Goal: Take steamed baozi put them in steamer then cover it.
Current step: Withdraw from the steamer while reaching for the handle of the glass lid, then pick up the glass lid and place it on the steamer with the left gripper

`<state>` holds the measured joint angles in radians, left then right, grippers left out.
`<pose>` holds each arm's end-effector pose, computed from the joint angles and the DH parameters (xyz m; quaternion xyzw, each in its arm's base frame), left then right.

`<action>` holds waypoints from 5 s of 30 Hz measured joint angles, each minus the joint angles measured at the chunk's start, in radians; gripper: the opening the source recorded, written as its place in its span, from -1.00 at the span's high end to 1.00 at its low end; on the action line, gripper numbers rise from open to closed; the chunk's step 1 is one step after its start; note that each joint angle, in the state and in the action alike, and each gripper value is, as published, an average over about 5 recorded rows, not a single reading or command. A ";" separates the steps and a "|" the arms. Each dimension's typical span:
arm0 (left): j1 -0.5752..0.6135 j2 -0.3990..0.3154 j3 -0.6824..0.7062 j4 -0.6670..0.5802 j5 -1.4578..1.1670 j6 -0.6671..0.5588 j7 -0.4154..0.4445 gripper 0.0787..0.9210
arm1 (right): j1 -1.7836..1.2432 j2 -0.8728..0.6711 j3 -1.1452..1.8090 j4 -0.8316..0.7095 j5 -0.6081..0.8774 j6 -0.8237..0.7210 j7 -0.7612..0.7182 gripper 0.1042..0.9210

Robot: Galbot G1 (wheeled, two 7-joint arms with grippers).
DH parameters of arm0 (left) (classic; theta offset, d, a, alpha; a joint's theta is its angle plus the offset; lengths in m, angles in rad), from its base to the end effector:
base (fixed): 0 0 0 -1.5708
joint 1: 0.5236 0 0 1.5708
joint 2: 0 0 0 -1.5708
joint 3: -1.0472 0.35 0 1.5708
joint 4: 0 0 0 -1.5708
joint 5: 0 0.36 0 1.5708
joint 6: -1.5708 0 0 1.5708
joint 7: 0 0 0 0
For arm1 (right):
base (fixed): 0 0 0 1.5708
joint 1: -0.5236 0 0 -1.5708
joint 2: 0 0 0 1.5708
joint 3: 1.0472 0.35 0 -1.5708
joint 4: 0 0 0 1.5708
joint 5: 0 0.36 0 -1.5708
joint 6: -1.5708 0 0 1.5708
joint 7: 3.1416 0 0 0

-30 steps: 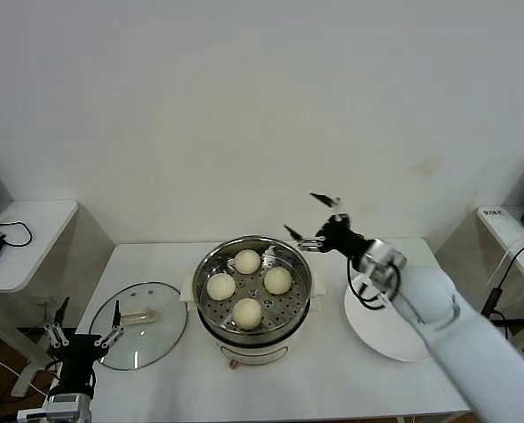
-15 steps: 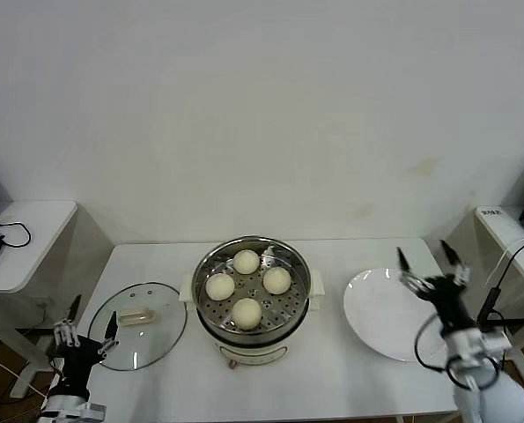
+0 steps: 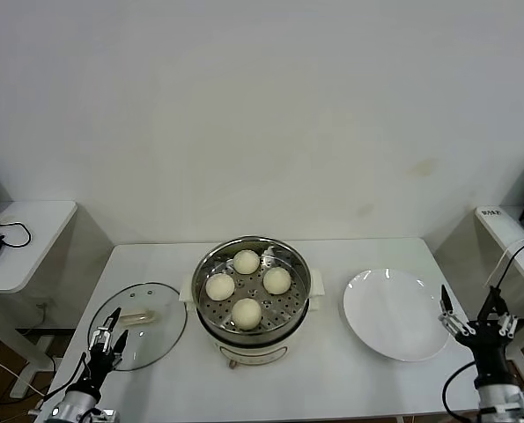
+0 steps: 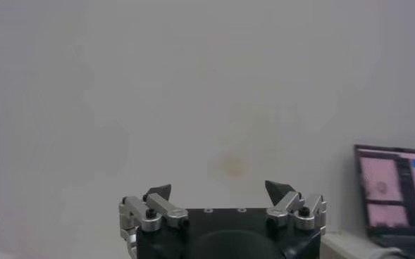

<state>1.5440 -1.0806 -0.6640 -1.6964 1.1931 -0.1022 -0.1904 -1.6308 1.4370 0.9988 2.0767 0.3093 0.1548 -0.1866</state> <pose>0.1939 0.1876 -0.3843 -0.0737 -0.6640 -0.7437 0.0248 0.1484 -0.1662 -0.2834 0.0739 0.9933 -0.0461 0.0763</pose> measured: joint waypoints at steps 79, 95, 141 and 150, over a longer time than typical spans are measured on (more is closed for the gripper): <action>-0.397 -0.014 0.126 0.402 0.005 -0.051 0.054 0.48 | -0.107 0.139 -0.032 0.046 -0.097 0.043 -0.011 -0.76; -0.339 -0.019 0.077 0.310 -0.006 -0.008 -0.030 0.85 | -0.105 0.133 -0.038 0.048 -0.097 0.045 -0.017 -0.76; -0.301 0.063 0.312 -0.438 -0.118 0.430 0.397 0.85 | -0.013 0.076 -0.186 -0.061 -0.232 0.046 -0.001 -0.76; -0.378 -0.091 0.425 -0.392 0.048 0.458 0.437 0.85 | -0.004 0.076 -0.225 -0.087 -0.280 0.047 -0.001 -0.76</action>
<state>1.1660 -1.1713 -0.2393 -2.0883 1.2412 0.3556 0.2467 -1.6344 1.5131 0.7733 1.9897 0.0295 0.2019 -0.1874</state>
